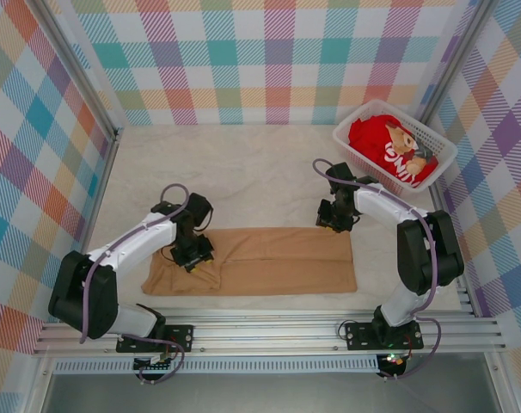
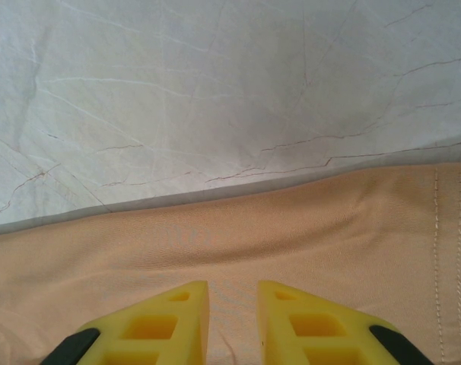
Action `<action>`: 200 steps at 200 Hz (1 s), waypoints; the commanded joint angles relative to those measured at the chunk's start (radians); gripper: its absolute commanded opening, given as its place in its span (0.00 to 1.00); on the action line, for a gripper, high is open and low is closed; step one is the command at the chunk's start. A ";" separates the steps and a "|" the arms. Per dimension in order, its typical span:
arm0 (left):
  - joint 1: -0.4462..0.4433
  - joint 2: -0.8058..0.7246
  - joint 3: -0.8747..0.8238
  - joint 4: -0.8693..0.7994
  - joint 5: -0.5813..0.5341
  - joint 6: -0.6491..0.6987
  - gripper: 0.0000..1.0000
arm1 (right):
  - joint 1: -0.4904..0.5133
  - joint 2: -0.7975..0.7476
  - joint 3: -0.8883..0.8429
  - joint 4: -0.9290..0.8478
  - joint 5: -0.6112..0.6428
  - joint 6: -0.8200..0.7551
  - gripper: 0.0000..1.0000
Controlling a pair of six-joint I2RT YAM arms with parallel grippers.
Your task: Fold and stack the t-shirts
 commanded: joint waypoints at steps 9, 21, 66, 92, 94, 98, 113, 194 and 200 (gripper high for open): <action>0.109 -0.030 -0.108 0.040 -0.058 -0.137 0.32 | 0.004 0.013 -0.005 0.007 -0.044 -0.013 0.21; 0.149 -0.044 -0.161 0.095 -0.051 -0.188 0.31 | 0.004 0.020 -0.010 0.013 -0.068 -0.015 0.21; 0.238 0.042 -0.201 0.187 -0.033 -0.209 0.32 | -0.015 0.085 -0.054 0.020 -0.098 0.030 0.20; 0.286 0.163 -0.137 0.215 -0.019 -0.161 0.31 | -0.084 0.145 -0.069 0.011 -0.104 0.058 0.18; 0.287 0.174 -0.130 0.216 -0.018 -0.157 0.31 | -0.088 0.149 -0.069 0.008 -0.100 0.059 0.18; 0.290 0.196 -0.113 0.220 -0.020 -0.148 0.31 | -0.095 0.157 -0.065 0.001 -0.089 0.057 0.18; 0.296 0.283 -0.028 0.229 -0.026 -0.121 0.31 | -0.112 0.165 -0.043 -0.006 -0.081 0.065 0.18; 0.268 0.944 0.895 0.238 0.061 -0.014 0.29 | -0.075 0.075 -0.073 -0.156 -0.028 0.322 0.21; 0.260 0.988 0.983 0.237 0.070 -0.014 0.29 | -0.048 0.065 -0.086 -0.151 -0.031 0.354 0.21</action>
